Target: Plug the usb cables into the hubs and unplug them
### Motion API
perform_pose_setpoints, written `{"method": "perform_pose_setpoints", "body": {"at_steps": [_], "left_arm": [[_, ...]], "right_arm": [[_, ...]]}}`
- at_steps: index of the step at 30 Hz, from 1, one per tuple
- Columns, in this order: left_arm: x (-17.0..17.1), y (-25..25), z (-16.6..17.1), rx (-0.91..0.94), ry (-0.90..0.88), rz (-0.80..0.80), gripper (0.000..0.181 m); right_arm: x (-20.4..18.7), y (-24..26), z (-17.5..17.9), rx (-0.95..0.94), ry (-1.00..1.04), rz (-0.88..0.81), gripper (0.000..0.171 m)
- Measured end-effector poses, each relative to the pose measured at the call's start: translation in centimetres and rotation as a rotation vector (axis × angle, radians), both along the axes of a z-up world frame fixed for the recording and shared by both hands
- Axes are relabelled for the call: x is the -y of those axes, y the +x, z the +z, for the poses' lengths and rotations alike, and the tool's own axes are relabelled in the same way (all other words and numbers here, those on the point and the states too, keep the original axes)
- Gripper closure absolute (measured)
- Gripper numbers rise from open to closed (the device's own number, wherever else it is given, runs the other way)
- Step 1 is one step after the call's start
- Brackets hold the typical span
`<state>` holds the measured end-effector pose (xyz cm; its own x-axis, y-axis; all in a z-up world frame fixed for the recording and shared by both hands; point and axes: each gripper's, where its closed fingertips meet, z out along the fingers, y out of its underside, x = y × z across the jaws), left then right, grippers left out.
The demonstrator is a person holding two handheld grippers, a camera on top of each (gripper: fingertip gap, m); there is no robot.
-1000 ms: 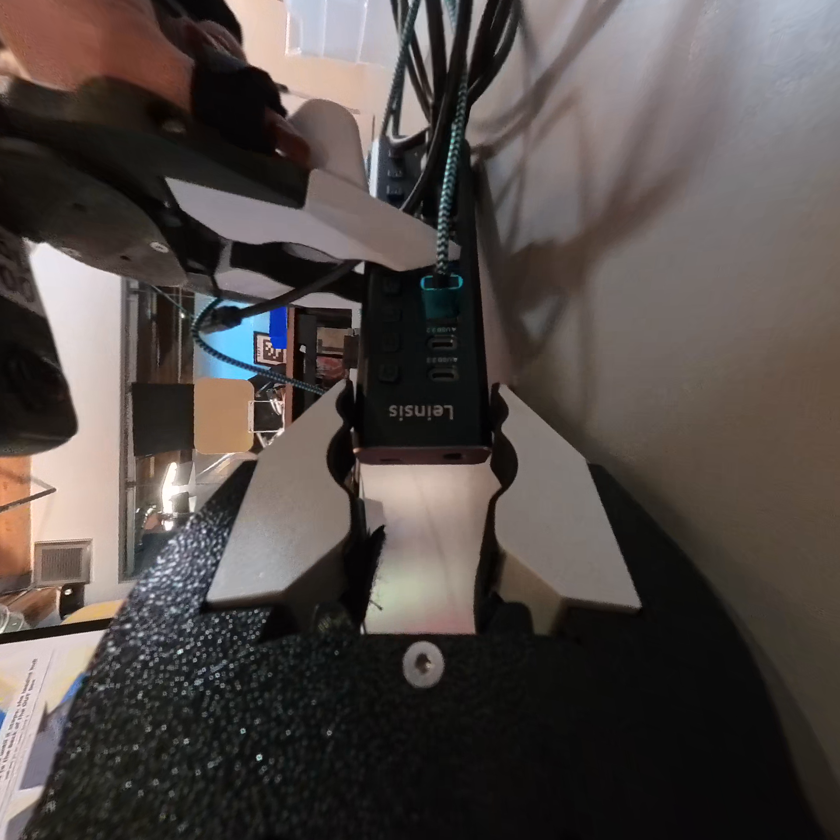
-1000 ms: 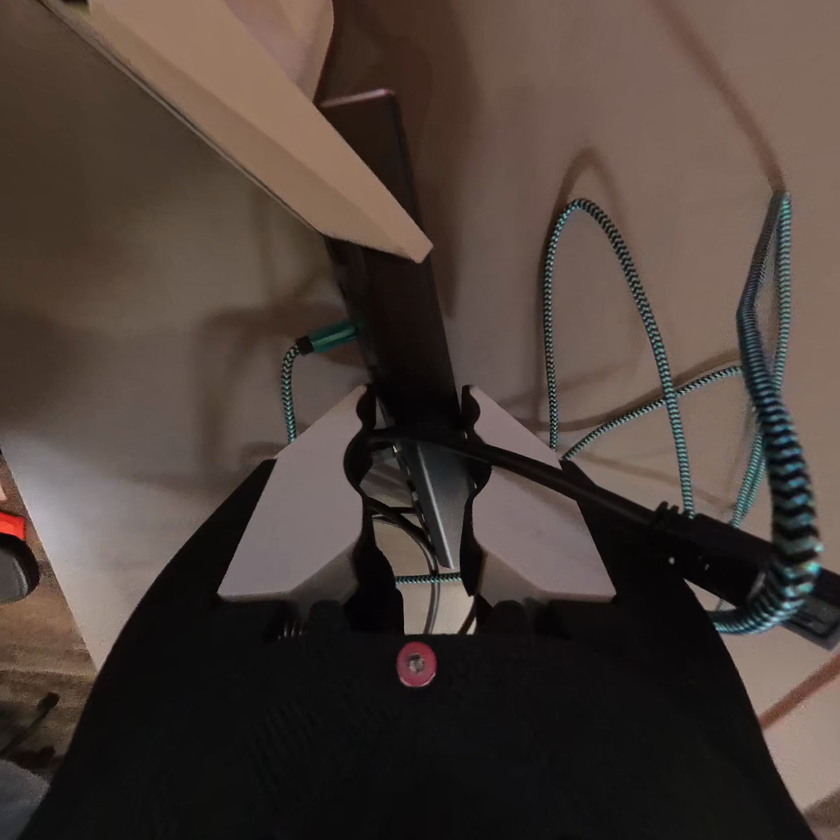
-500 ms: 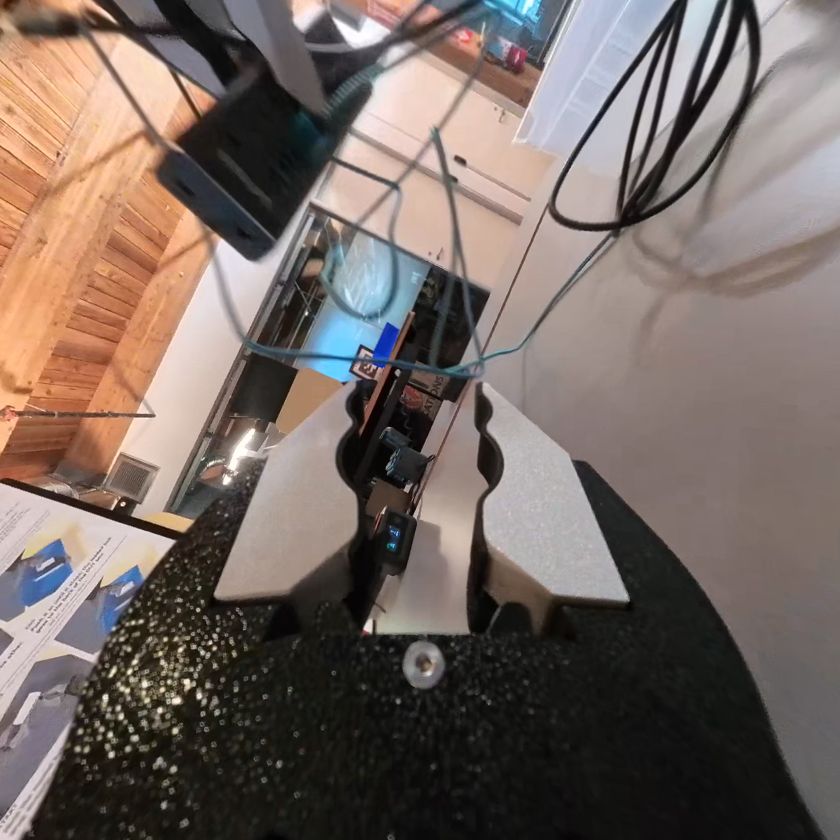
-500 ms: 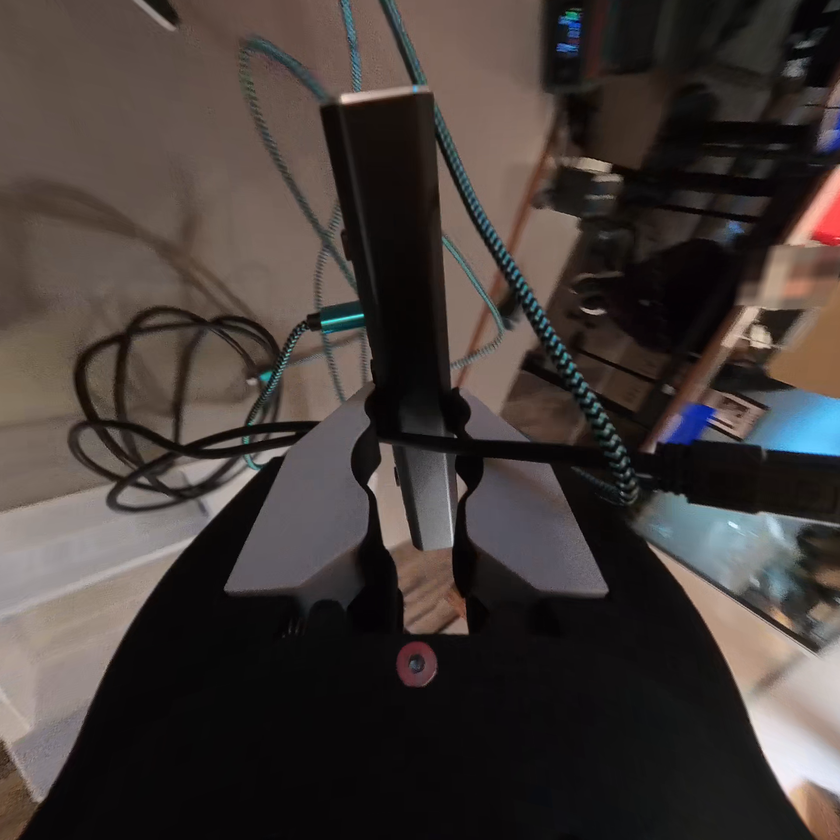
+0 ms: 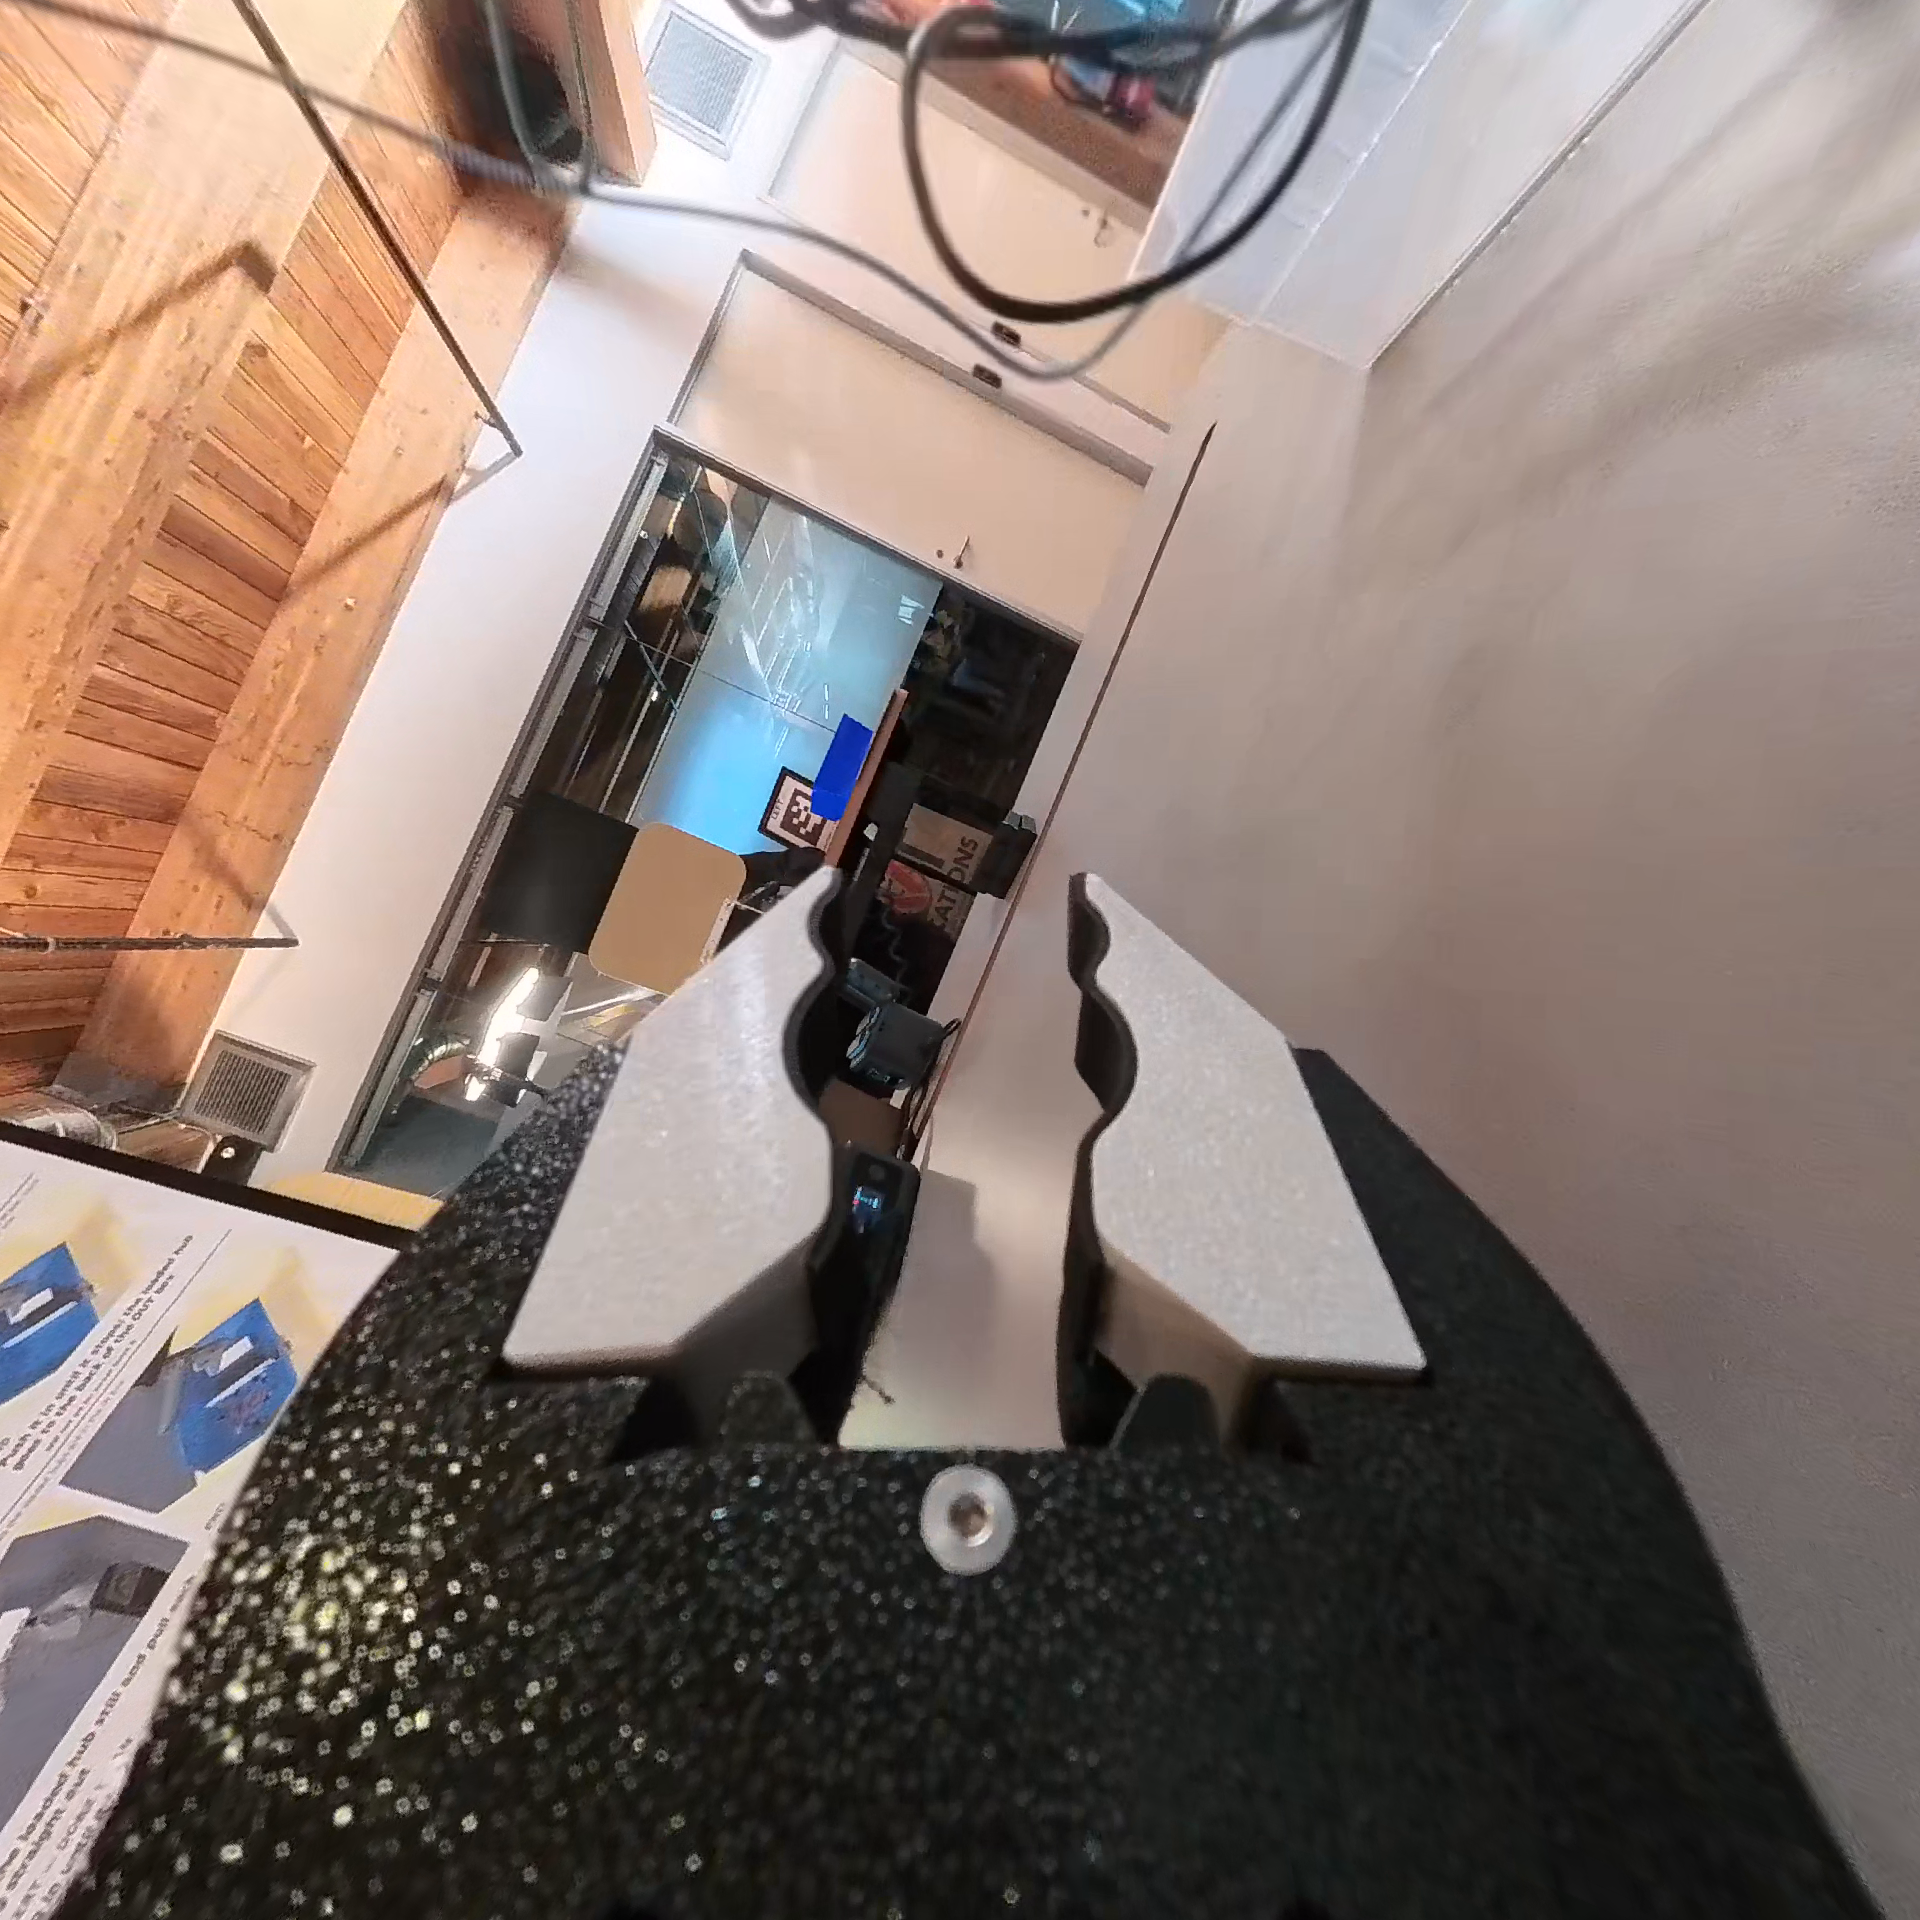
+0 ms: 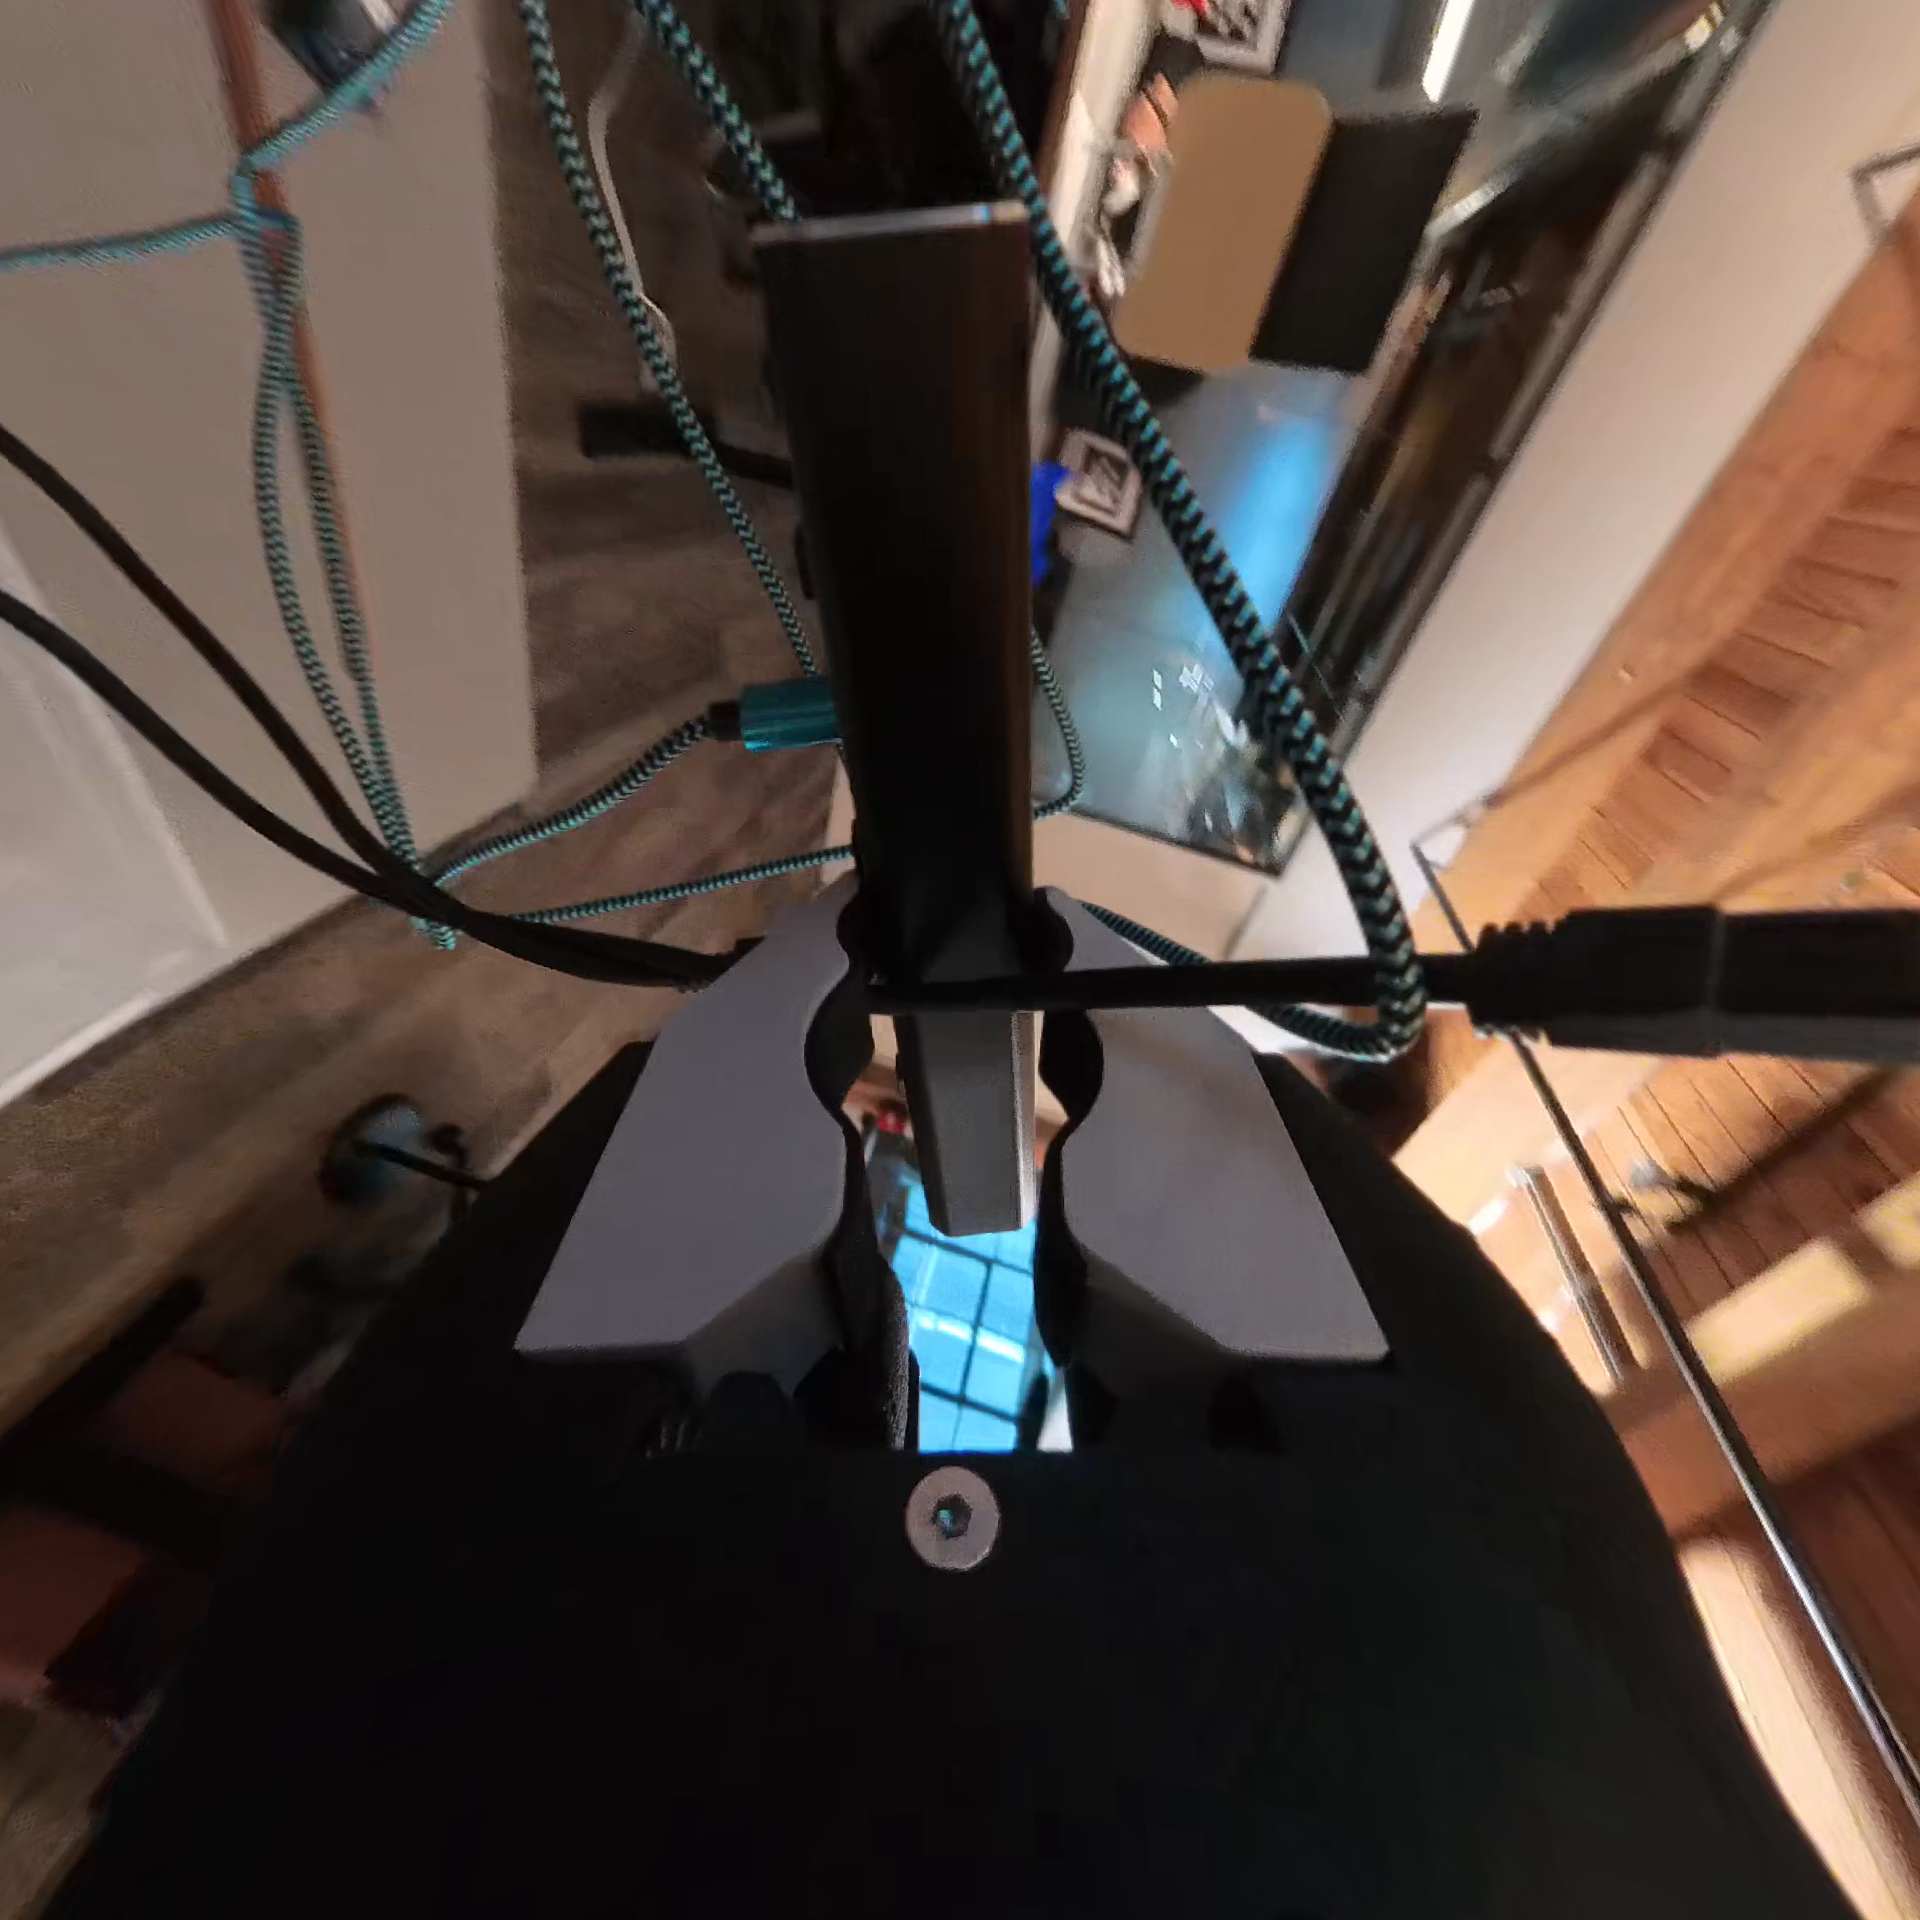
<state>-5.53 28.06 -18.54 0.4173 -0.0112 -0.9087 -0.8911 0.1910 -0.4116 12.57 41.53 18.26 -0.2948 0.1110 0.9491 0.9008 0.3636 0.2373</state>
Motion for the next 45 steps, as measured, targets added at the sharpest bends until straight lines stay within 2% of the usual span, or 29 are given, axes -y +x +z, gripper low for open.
{"method": "perform_pose_setpoints", "body": {"at_steps": [8,12,20,24,31,34,40,45], "left_arm": [[0.0,0.0,-0.3,-0.008,-0.016,-0.006,0.146],[0.0,0.0,-0.4,-0.017,-0.023,-0.006,0.147],[0.1,-0.1,-0.6,-0.032,-0.033,-0.002,0.148],[0.1,-0.3,-0.6,-0.024,-0.036,0.0,0.148],[0.1,-0.5,-0.7,-0.024,-0.05,0.003,0.149],[0.1,-0.6,-0.7,-0.02,-0.05,0.009,0.15],[0.2,-0.5,-0.7,-0.017,-0.052,0.001,0.151],[0.4,-0.3,-0.5,-0.01,-0.048,-0.01,0.152]], "right_arm": [[-2.4,8.4,8.7,-0.141,0.224,-0.138,0.144],[-3.3,10.5,10.0,-0.19,0.229,-0.167,0.144],[-7.3,12.7,4.2,-0.19,0.121,-0.225,0.145],[-8.5,13.1,2.8,-0.179,0.121,-0.233,0.145],[-8.9,12.3,5.9,-0.254,0.21,-0.18,0.144],[-8.8,11.6,5.9,-0.267,0.228,-0.137,0.145],[-8.5,10.7,0.8,-0.19,0.198,-0.043,0.145],[-7.7,11.7,-3.6,-0.242,0.136,0.042,0.145]]}}
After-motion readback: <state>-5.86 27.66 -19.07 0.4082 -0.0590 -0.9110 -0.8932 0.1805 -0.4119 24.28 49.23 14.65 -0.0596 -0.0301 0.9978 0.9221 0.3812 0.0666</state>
